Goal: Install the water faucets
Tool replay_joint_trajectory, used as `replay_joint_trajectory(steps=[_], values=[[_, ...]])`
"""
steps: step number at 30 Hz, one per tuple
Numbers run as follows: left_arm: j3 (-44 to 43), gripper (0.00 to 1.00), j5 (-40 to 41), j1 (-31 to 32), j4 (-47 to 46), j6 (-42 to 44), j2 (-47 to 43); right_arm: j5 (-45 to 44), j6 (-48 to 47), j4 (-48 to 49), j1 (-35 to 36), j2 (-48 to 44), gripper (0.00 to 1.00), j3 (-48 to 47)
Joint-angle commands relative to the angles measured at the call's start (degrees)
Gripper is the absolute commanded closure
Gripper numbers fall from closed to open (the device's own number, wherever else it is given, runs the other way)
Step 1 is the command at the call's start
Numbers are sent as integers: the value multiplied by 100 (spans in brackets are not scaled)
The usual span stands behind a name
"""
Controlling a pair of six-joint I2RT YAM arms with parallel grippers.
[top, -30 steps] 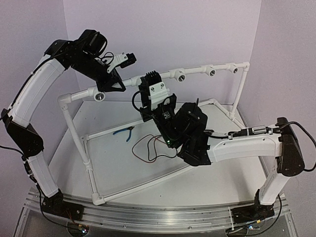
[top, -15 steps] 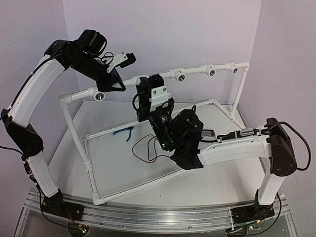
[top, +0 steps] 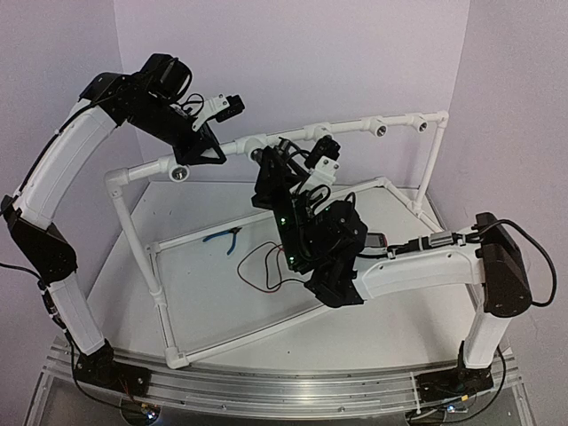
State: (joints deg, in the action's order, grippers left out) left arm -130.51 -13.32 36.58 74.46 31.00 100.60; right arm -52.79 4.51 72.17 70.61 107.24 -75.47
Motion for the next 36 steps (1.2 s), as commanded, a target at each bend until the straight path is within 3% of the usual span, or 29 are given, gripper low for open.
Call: replay_joint_trajectory(steps=[1,5,14,23,28,36], values=[[210,100,-890,98,254,-1158,-75,-937,1395,-555,-381,238,100,33],[219,100,-882,100,206,-1152,-80,-1082,1868,-547,-380,297,100,-160],[217,100,-874,100,139,-1176,-67,-911,1130,-450,-278,615,100,-627],[219,100,-837,93,122,-1193,-72,36,-3024,564,102,1513,100,-1906],[242,100,-824,94,128,-1178,-84,36,-3552,840,120,1749,100,-1951],[259,100,-804,96,107,-1155,-90,677,-3847,886,120,857,100,-1108]])
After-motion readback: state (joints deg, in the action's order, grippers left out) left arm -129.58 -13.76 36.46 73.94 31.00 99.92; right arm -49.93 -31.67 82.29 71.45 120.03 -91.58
